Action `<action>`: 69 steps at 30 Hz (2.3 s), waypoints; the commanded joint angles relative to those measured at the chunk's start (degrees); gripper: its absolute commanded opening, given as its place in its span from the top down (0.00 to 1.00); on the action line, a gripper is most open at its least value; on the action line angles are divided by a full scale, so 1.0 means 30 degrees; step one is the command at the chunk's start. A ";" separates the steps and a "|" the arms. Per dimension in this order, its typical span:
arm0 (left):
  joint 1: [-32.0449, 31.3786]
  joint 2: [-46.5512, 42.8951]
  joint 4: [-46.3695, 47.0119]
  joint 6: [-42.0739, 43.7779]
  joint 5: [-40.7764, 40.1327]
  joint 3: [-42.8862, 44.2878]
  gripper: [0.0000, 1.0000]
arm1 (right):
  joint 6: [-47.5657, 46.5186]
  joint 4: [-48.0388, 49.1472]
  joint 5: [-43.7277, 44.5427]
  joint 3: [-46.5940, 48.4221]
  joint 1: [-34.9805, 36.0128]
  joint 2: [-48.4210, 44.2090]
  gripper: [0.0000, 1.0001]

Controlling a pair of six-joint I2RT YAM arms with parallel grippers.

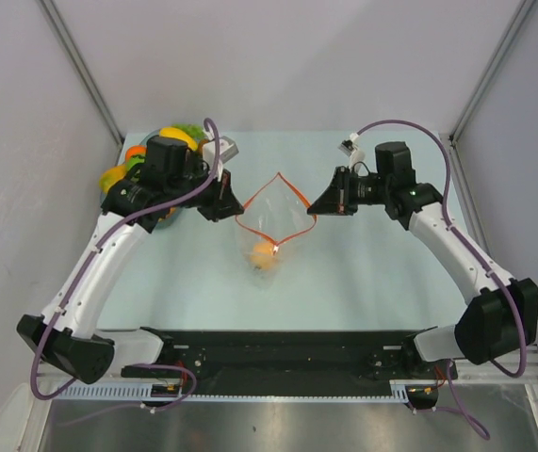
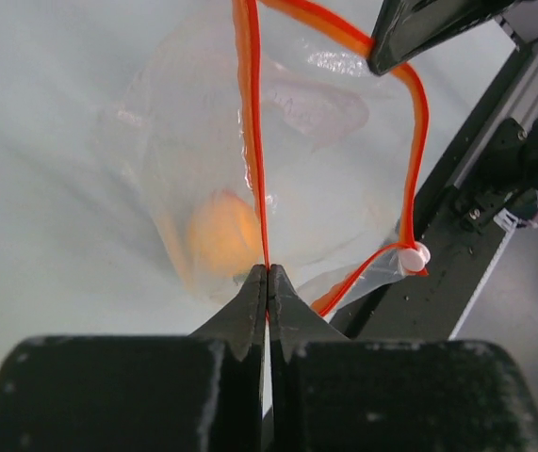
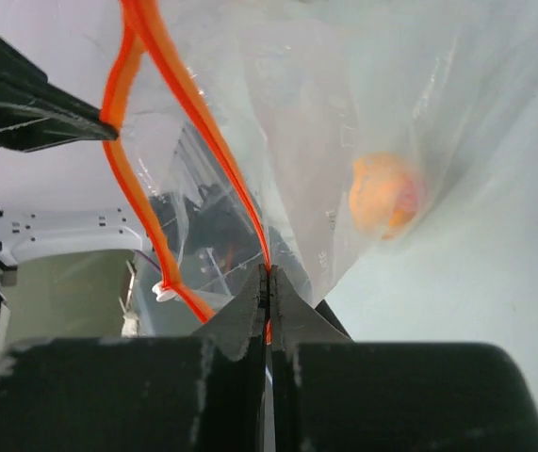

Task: Place the food in the zip-top bag and seal the zipper
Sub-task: Adjust the zipper food storage bag at the center of the board, then pick up the fake fruit from the bin.

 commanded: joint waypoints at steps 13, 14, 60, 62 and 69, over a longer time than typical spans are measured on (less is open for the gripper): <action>0.1957 0.1952 0.0887 0.0052 -0.1976 0.1672 0.00 | -0.1266 -0.0278 0.3007 -0.0773 0.1070 0.0290 1.00; 0.2484 0.2158 0.1152 -0.0035 -0.2005 0.2459 0.00 | -0.1149 -0.0190 0.3094 -0.0774 0.1099 0.0291 1.00; 0.7030 1.3967 0.7454 0.4827 -0.9887 0.6656 0.19 | -0.0298 0.0573 0.2714 -0.0217 0.1774 0.1785 1.00; 0.7059 1.3909 0.7425 0.4885 -0.9974 0.6773 0.25 | -0.0298 0.0573 0.2714 -0.0217 0.1773 0.1843 1.00; 0.7059 1.3060 0.7307 0.4886 -0.9828 0.6919 0.45 | -0.0240 0.0631 0.2685 -0.0129 0.1744 0.1990 1.00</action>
